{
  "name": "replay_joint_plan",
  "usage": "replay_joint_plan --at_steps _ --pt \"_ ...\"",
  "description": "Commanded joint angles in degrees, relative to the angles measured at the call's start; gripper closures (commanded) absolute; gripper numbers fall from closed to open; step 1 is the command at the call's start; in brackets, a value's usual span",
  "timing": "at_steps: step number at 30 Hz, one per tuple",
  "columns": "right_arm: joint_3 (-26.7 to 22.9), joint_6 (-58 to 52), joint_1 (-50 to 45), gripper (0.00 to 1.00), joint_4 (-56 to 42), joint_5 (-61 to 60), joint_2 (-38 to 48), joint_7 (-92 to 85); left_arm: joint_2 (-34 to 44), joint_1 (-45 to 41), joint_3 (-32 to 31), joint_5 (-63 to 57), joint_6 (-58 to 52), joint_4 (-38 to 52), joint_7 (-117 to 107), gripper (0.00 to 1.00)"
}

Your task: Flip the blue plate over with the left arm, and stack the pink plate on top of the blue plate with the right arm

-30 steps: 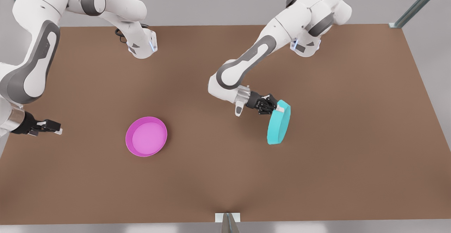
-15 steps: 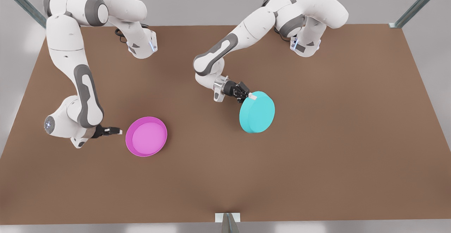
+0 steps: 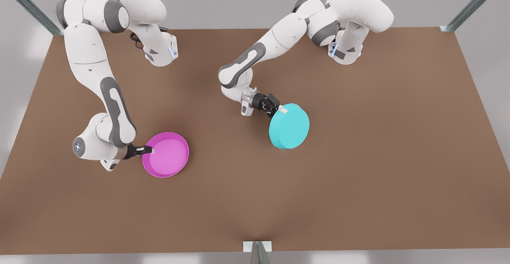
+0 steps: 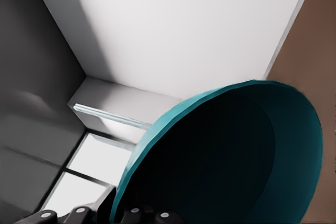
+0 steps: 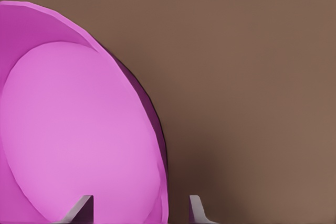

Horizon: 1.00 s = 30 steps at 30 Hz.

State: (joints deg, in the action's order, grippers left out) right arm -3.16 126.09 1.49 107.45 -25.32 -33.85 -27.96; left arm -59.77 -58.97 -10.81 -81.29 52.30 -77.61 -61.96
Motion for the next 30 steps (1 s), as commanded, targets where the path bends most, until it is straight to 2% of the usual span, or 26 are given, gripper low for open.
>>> replay_joint_plan --at_steps 1,11,16,22,28,30 --pt "0.0 0.21 0.0 0.56 0.04 0.0 0.01 -0.25 0.0 -0.09 0.0 0.87 0.0 0.0 0.0 0.0" --pt "0.09 0.56 -0.53 0.53 -0.05 0.53 -0.87 -1.13 -0.44 -4.31 -0.09 1.31 0.7 0.09 0.18 0.0" --pt "0.09 0.56 -0.7 0.53 -0.14 0.53 -1.4 -1.13 -2.19 -6.77 -0.26 1.4 4.12 4.57 -0.09 0.0" --pt "0.0 0.65 -0.7 0.53 -0.4 0.53 -1.75 -1.13 -2.55 -6.77 -0.88 13.52 19.86 10.28 -12.92 0.0" --pt "0.09 1.18 -0.7 0.54 -0.4 0.44 -1.66 -2.45 -1.93 -7.38 -1.05 20.29 22.23 14.59 -16.44 0.0" --pt "0.09 1.18 -0.7 0.54 -0.4 0.44 -1.66 -2.45 -0.88 -6.51 -1.05 26.62 22.32 21.0 -16.96 0.0"
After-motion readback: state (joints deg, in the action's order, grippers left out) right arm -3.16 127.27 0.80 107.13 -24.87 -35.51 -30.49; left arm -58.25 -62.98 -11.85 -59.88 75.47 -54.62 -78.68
